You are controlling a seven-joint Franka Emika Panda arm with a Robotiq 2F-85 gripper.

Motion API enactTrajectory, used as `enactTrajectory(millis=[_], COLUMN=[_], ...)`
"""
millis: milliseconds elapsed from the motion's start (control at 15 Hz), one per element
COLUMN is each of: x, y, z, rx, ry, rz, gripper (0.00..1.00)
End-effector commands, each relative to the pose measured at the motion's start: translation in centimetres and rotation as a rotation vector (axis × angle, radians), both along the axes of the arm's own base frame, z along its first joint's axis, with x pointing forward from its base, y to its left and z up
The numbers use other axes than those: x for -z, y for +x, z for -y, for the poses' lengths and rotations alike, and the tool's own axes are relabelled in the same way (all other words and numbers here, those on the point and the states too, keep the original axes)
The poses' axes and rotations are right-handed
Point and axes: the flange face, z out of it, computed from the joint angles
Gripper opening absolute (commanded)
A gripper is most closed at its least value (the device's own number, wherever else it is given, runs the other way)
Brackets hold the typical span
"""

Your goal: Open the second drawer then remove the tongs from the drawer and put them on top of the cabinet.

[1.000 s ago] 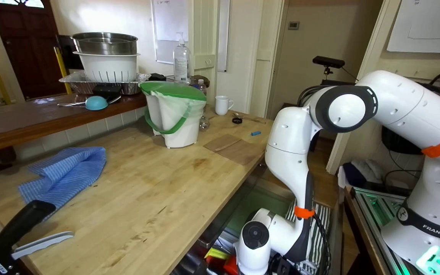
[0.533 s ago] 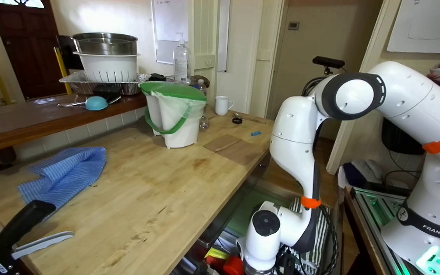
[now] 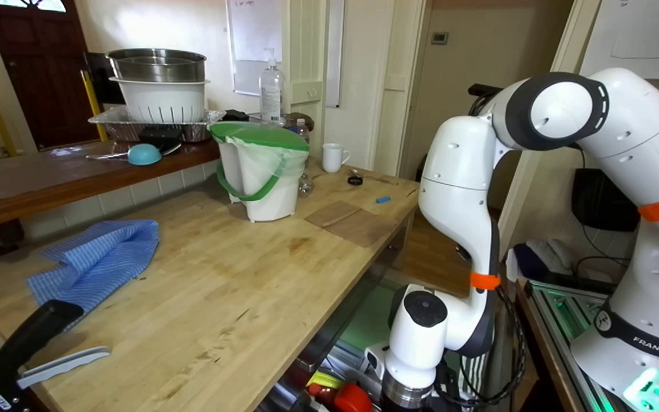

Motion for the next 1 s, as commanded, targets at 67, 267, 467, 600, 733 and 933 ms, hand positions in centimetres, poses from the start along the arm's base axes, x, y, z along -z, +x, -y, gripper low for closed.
enactTrajectory(millis=[67,267,467,600,733,933], x=[1.2,3.4,5.6,6.8,7.6,8.3], y=[0.1,1.1,2.0,2.6,3.0,3.2], z=[1.4,1.7,1.4,1.1,0.7,0.5], rx=[0.036,0.037,0.044,0.062,0.071,0.094], ry=[-0.049,-0.119,-0.174,-0.186,-0.187,-0.179], rz=[-0.02,-0.026,-0.044,-0.058,-0.069,-0.083], gripper=[0.47,0.68,0.92,1.0,1.0,0.99])
